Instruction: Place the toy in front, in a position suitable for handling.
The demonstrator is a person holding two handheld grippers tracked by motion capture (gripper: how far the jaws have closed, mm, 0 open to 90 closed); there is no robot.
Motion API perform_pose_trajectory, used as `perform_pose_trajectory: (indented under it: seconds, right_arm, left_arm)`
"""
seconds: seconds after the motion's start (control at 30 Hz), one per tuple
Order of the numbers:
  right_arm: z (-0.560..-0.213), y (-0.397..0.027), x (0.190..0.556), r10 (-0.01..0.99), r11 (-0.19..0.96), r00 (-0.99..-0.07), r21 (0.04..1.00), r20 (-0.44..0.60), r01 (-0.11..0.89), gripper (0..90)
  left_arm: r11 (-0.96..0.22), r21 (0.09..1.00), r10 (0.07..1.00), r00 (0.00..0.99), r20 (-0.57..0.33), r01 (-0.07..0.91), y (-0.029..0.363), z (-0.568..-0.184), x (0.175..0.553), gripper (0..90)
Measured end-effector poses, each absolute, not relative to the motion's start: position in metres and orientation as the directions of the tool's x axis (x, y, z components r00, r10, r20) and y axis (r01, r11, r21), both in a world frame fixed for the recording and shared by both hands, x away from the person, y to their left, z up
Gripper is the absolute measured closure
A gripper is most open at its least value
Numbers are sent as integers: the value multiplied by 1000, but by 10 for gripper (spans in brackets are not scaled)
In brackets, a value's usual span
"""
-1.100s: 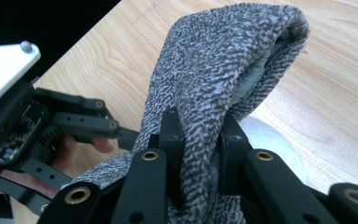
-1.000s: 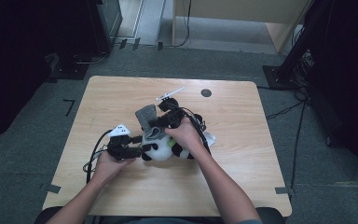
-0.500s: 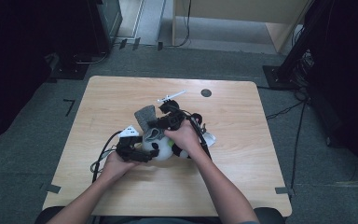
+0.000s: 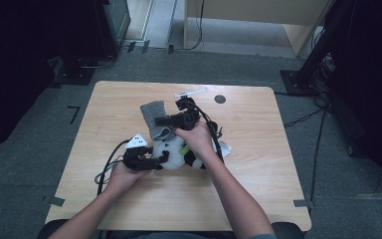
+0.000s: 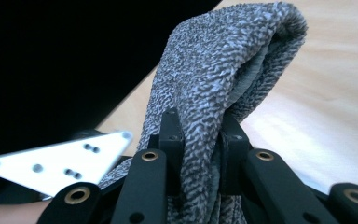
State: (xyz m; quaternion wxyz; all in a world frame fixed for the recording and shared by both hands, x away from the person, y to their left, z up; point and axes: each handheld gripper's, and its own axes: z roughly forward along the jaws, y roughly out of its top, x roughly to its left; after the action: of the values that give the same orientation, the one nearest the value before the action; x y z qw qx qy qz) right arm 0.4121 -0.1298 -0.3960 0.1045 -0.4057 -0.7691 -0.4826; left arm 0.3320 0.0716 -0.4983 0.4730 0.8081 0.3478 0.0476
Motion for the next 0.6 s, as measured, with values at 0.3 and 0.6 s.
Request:
perform_pose_trajectory:
  seconds: [0.3, 0.6]
  right_arm:
    - [-410, -147, 421, 665, 278, -610, 615, 431, 738, 773]
    - [-403, -191, 417, 731, 326, -585, 574, 351, 751, 782]
  left_arm:
    - [-327, 796, 608, 758, -236, 509, 71, -497, 330, 426]
    - [-330, 795, 613, 756, -230, 509, 70, -496, 329, 439]
